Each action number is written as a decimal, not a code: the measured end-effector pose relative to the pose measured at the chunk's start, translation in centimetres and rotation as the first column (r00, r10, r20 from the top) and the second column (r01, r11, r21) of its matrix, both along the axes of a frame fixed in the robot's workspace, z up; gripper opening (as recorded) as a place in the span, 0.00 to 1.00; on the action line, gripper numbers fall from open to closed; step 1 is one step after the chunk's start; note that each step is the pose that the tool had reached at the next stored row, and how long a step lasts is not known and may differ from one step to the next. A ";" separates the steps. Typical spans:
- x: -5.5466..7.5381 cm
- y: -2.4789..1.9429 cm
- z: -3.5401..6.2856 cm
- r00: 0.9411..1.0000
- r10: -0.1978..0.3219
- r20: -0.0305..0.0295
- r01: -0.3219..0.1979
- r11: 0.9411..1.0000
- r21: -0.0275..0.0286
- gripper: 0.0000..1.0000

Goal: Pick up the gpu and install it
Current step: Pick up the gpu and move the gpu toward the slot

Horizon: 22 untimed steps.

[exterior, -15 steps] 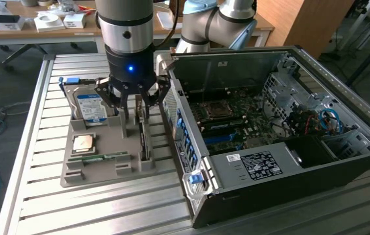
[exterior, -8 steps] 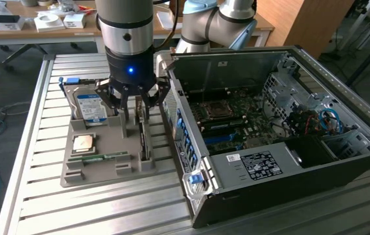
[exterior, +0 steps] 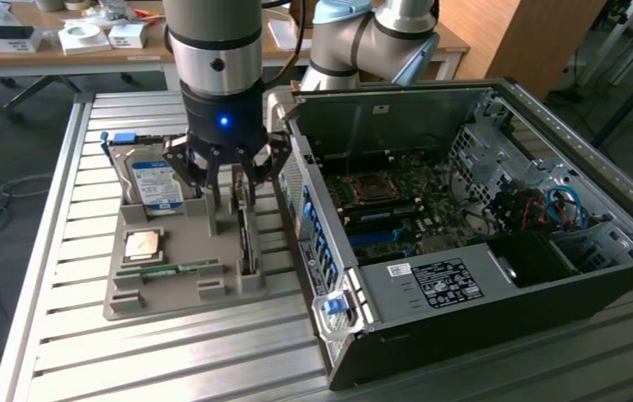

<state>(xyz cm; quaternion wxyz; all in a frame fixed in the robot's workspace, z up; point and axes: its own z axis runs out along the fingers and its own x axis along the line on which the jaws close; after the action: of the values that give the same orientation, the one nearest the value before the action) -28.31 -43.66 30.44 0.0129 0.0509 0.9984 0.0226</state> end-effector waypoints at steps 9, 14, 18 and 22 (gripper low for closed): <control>0.0 0.00 -0.78 1.000 0.000 0.000 0.000 1.000 0.000 0.49; 0.0 0.00 -1.52 1.000 0.000 0.000 0.000 1.000 0.000 0.49; 0.0 -0.01 -1.63 1.000 0.000 -0.001 0.000 1.000 -0.001 0.49; 0.1 0.01 -1.68 1.000 0.000 0.000 0.000 1.000 0.000 0.49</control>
<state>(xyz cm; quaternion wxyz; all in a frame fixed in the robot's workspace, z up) -28.22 -43.66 28.77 0.0129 0.0510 0.9984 0.0226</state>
